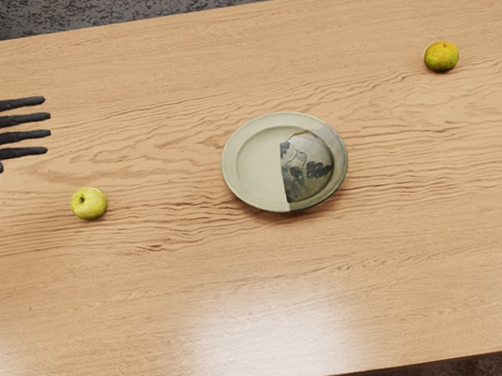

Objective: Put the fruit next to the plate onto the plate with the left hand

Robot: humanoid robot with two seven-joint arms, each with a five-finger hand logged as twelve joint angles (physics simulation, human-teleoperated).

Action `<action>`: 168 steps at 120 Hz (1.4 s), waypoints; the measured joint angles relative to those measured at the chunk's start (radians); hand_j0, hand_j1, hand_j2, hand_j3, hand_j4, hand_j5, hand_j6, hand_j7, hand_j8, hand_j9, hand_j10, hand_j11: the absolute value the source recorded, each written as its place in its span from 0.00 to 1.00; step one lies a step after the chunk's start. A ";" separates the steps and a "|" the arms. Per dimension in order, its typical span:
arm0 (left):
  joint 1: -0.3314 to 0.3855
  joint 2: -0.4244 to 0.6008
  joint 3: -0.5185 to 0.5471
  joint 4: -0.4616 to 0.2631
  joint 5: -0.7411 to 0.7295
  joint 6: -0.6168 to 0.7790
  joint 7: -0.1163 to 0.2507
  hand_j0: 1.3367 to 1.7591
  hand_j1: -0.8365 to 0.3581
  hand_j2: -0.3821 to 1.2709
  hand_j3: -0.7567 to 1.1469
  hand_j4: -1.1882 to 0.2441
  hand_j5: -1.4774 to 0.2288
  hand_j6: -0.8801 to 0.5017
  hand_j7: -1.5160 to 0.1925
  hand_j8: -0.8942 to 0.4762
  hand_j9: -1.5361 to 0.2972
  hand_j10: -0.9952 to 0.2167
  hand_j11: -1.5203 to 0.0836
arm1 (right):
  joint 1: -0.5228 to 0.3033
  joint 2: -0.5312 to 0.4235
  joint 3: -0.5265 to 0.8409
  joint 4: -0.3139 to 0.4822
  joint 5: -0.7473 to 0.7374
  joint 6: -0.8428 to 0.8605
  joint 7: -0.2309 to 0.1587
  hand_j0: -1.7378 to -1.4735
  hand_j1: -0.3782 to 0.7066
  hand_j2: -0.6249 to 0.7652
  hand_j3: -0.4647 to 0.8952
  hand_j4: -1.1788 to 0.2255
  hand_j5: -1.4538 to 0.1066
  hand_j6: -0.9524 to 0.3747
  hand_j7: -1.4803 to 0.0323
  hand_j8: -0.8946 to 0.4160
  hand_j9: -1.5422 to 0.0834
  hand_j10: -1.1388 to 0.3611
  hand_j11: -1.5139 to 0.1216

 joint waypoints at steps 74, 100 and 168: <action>-0.182 -0.193 0.033 -0.008 0.558 -0.001 0.000 0.76 0.94 0.24 0.40 0.79 0.82 0.60 0.84 0.61 0.80 0.77 0.90 | 0.000 0.000 0.001 0.000 0.000 0.000 0.000 0.30 0.04 0.45 0.34 0.83 0.92 0.71 0.97 0.67 0.94 0.75 0.91; -0.182 -0.275 0.118 -0.071 0.917 0.103 0.000 0.76 0.95 0.24 0.40 0.79 0.83 0.60 0.85 0.62 0.80 0.78 0.91 | 0.000 0.000 0.001 -0.001 0.000 0.000 0.000 0.30 0.04 0.45 0.34 0.83 0.92 0.71 0.97 0.67 0.94 0.75 0.91; -0.134 -0.396 0.437 -0.202 1.287 0.665 0.000 0.76 0.94 0.24 0.40 0.79 0.82 0.59 0.84 0.61 0.80 0.77 0.90 | 0.001 0.000 0.001 -0.001 0.000 0.000 0.000 0.30 0.04 0.45 0.34 0.83 0.92 0.71 0.97 0.67 0.94 0.75 0.91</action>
